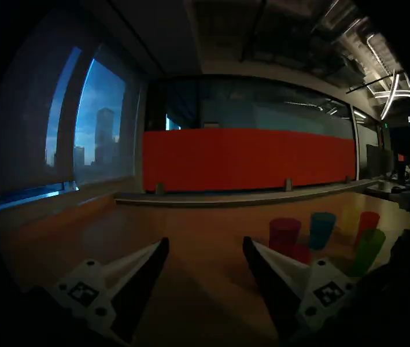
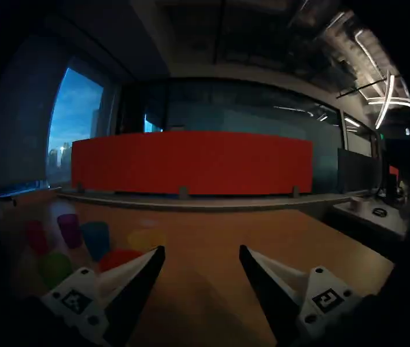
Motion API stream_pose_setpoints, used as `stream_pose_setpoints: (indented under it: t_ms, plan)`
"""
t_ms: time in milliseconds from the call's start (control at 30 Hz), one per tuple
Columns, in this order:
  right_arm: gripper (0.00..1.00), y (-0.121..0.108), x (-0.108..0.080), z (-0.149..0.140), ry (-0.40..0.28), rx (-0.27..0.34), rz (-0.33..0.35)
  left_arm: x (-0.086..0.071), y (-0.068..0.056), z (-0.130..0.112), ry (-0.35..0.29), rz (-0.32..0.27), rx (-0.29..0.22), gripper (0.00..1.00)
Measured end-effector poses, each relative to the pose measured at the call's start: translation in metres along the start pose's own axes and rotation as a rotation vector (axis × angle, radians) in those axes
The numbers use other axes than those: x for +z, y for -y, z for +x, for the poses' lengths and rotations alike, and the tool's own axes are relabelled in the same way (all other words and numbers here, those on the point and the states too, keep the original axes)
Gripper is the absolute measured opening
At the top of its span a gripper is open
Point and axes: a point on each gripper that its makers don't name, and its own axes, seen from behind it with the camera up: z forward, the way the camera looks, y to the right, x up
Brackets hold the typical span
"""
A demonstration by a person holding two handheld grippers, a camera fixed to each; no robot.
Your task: Pour water
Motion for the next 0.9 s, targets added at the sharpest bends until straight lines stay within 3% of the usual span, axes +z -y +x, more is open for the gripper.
stream_pose_setpoints:
  t_ms: [233,667,900]
  plan:
    - [0.99,0.01,0.002,0.026,-0.009,-0.016,0.032,-0.002,0.004,0.024,0.003,-0.002,-0.003,0.94]
    - [0.99,0.005,0.005,0.109,-0.058,-0.03,0.057,0.005,-0.004,0.101,-0.033,-0.042,-0.003,0.94]
    - [0.99,0.005,0.009,0.135,-0.061,-0.023,0.074,0.014,-0.008,0.139,-0.041,-0.048,0.005,0.94]
